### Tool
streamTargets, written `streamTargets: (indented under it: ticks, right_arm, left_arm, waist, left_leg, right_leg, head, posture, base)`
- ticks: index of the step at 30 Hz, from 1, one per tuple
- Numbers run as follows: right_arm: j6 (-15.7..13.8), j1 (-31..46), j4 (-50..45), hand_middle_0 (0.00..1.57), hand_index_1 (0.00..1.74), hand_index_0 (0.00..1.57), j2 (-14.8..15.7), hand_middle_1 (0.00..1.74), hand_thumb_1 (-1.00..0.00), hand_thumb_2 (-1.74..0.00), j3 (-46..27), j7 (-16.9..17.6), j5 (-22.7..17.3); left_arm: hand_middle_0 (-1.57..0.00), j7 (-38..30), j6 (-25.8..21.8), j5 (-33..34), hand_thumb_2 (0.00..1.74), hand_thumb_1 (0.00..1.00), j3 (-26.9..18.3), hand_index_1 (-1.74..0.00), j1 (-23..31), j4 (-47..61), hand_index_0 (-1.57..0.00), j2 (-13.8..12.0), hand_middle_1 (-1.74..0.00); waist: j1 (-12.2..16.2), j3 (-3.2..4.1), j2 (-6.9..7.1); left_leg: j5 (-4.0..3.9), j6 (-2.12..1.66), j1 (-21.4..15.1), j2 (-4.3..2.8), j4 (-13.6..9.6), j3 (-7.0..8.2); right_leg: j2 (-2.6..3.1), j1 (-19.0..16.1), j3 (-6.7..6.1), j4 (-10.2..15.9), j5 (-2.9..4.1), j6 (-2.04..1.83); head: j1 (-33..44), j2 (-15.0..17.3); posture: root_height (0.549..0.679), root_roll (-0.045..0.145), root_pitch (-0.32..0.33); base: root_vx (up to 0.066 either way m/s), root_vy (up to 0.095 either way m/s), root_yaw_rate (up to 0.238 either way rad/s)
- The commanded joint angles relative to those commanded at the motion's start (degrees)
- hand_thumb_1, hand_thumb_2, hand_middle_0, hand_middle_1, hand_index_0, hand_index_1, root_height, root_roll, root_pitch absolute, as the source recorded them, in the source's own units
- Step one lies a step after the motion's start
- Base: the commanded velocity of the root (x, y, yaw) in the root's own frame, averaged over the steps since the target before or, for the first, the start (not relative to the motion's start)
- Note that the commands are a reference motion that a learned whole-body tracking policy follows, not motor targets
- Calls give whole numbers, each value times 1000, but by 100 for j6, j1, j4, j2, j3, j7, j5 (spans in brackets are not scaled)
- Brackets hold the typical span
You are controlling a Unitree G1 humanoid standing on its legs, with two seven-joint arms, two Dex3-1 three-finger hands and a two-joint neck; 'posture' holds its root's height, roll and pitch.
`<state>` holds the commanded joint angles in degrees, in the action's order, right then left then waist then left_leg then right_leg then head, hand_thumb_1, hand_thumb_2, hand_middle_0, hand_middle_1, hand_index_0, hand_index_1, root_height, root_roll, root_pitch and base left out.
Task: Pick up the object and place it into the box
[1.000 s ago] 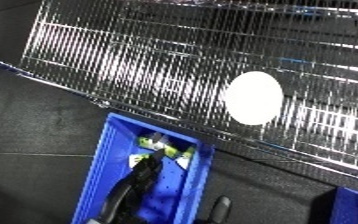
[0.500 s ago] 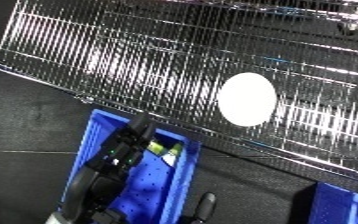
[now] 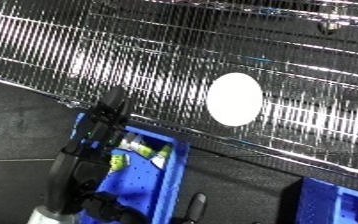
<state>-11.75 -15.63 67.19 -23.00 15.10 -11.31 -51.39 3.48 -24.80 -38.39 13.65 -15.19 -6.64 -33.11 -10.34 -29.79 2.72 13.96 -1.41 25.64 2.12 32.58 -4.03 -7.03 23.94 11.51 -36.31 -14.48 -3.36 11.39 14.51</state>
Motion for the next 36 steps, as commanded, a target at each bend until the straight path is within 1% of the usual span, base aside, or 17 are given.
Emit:
streamTargets:
  ticks: [4,9,17,27,36]
  right_arm:
    - [39,-84,-6,0,0,0,-24,0,0,0,78,-76,91]
    - [83,-223,-11,0,0,0,0,0,0,0,188,-107,198]
    - [111,-343,-46,0,0,0,76,0,0,0,305,-74,343]
    - [123,-458,-165,0,0,0,108,0,0,0,422,-56,401]
    - [183,-539,-297,0,0,0,126,0,0,0,535,-11,300]
  left_arm:
    - [0,-291,7,211,0,0,176,0,-325,-278,0,57,0]
    - [0,-555,-4,316,0,0,339,0,-741,-799,0,192,0]
    - [0,-782,-159,349,0,0,370,0,-1189,-1614,0,435,0]
    - [0,-854,-186,321,0,0,341,0,-1629,-2447,0,586,0]
    - [0,-818,-78,313,0,0,398,0,-2044,-3134,0,687,0]
  waist:
    - [107,0,68]
    - [231,0,172]
    - [406,0,292]
    - [580,0,405]
    - [754,0,516]
  left_leg:
    - [5,4,7,-50,42,43]
    - [17,5,-3,-137,82,106]
    - [39,-10,-17,-258,115,207]
    - [88,-21,60,-356,206,284]
    - [142,-21,195,-449,320,341]
  right_leg:
    - [52,45,-84,-42,2,-7]
    - [106,66,-160,-57,12,-20]
    - [175,116,-251,-69,26,-39]
    - [240,224,-324,-110,35,-53]
    - [314,378,-388,-190,26,-58]
  head:
    - [321,-34]
    - [630,-52]
    - [947,-116]
    - [1100,-269]
    - [1179,-457]
  posture:
    - [650,28,72]
    - [649,24,68]
    - [648,19,66]
    - [646,14,73]
    - [643,7,85]
  base:
    - [7,32,-161]
    - [2,22,-144]
    - [-5,24,-116]
    - [-1,12,-75]
    - [13,5,-74]
